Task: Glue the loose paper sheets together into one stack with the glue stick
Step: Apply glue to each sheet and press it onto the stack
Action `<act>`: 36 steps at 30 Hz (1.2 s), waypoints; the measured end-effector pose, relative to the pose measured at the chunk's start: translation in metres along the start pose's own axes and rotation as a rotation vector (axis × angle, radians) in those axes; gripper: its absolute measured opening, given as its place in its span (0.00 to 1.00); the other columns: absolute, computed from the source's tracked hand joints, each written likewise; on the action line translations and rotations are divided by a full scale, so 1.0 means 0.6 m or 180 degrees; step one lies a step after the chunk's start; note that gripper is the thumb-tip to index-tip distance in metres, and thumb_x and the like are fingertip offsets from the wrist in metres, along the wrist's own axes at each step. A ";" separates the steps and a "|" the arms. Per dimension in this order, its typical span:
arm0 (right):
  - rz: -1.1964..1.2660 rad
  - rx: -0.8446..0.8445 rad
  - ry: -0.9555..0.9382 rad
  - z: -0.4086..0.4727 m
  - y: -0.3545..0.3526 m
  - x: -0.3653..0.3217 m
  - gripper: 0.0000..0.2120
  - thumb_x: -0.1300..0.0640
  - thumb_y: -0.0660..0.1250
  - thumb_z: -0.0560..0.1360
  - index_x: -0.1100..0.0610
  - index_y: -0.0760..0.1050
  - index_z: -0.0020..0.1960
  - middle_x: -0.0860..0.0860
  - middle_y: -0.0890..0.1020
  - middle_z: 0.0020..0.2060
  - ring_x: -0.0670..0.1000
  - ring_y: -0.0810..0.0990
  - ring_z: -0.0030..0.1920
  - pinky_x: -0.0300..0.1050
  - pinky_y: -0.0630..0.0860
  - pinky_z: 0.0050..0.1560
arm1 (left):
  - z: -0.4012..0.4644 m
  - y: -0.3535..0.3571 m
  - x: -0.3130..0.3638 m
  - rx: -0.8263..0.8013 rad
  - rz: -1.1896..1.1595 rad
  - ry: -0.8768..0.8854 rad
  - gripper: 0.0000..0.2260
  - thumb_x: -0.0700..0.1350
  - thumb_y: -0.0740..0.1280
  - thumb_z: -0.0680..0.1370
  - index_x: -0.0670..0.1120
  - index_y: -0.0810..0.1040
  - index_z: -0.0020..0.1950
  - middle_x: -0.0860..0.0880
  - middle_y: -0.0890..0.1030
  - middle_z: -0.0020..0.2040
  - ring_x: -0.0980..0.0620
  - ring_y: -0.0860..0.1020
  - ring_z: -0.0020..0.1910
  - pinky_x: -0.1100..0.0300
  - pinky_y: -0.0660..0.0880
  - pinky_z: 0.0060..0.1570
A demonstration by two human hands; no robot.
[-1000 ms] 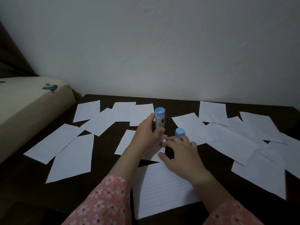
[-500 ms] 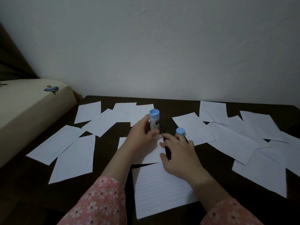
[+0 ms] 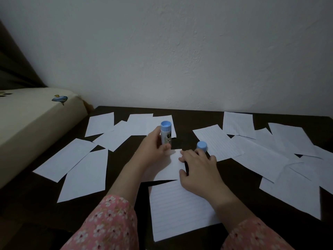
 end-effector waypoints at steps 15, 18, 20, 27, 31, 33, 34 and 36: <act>-0.0005 0.0045 -0.0013 0.000 0.000 0.002 0.17 0.47 0.62 0.75 0.46 0.68 0.63 0.40 0.70 0.65 0.46 0.64 0.67 0.52 0.62 0.65 | -0.030 -0.079 -0.057 0.0279 0.0080 -0.0386 0.23 0.41 0.66 0.78 0.51 0.65 0.71 0.47 0.73 0.67 0.49 0.72 0.64 0.57 0.69 0.55; 0.0000 0.0036 -0.0008 0.001 -0.001 0.002 0.17 0.47 0.62 0.75 0.46 0.68 0.64 0.40 0.70 0.65 0.46 0.64 0.67 0.52 0.61 0.65 | -0.035 -0.085 -0.063 0.0326 0.0119 -0.0492 0.23 0.42 0.66 0.78 0.52 0.64 0.72 0.47 0.72 0.68 0.46 0.70 0.67 0.52 0.70 0.60; 0.0008 0.0036 -0.0012 0.001 -0.001 0.001 0.18 0.47 0.62 0.75 0.46 0.69 0.64 0.40 0.70 0.65 0.46 0.64 0.67 0.52 0.61 0.66 | -0.037 -0.088 -0.065 0.0355 0.0130 -0.0538 0.24 0.42 0.65 0.78 0.52 0.64 0.72 0.47 0.72 0.69 0.46 0.70 0.67 0.50 0.70 0.62; 0.0055 0.0010 -0.0031 0.000 -0.003 0.001 0.17 0.47 0.62 0.75 0.47 0.69 0.64 0.40 0.69 0.67 0.45 0.64 0.68 0.50 0.61 0.67 | -0.052 -0.095 -0.074 0.0845 -0.0233 -0.0573 0.22 0.42 0.65 0.79 0.51 0.64 0.71 0.46 0.72 0.68 0.47 0.71 0.65 0.52 0.71 0.58; 0.0084 -0.0017 -0.0014 -0.001 -0.004 0.000 0.17 0.47 0.63 0.75 0.46 0.69 0.63 0.40 0.69 0.68 0.46 0.62 0.70 0.51 0.60 0.70 | -0.059 -0.112 -0.071 0.1928 -0.1442 -0.0694 0.23 0.45 0.66 0.78 0.49 0.63 0.72 0.46 0.72 0.66 0.49 0.72 0.62 0.46 0.72 0.63; 0.0019 -0.0062 -0.0010 0.000 -0.006 -0.002 0.17 0.46 0.63 0.75 0.46 0.69 0.63 0.40 0.67 0.70 0.47 0.58 0.73 0.55 0.57 0.72 | -0.060 -0.113 -0.065 0.2097 -0.1702 -0.0687 0.24 0.45 0.66 0.78 0.49 0.62 0.73 0.48 0.72 0.64 0.49 0.73 0.62 0.45 0.72 0.63; 0.0000 -0.0095 -0.0009 0.000 -0.007 -0.003 0.18 0.44 0.63 0.75 0.46 0.69 0.63 0.40 0.67 0.70 0.47 0.57 0.74 0.57 0.55 0.73 | -0.061 -0.109 -0.061 0.2083 -0.1763 -0.0685 0.24 0.45 0.66 0.78 0.50 0.62 0.72 0.48 0.72 0.63 0.48 0.73 0.62 0.46 0.73 0.62; 0.0028 -0.0154 0.0022 0.000 -0.008 -0.009 0.20 0.42 0.64 0.75 0.46 0.69 0.64 0.40 0.71 0.67 0.48 0.58 0.74 0.58 0.53 0.74 | -0.063 -0.100 -0.059 0.1989 -0.1813 -0.0699 0.23 0.45 0.66 0.78 0.52 0.63 0.71 0.48 0.72 0.64 0.47 0.73 0.63 0.46 0.74 0.61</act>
Point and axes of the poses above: each hand's wrist, its own z-axis towards the middle knuckle, its own y-axis out of the palm, x = y × z, the point moved 2 cm from there along z, towards the middle knuckle
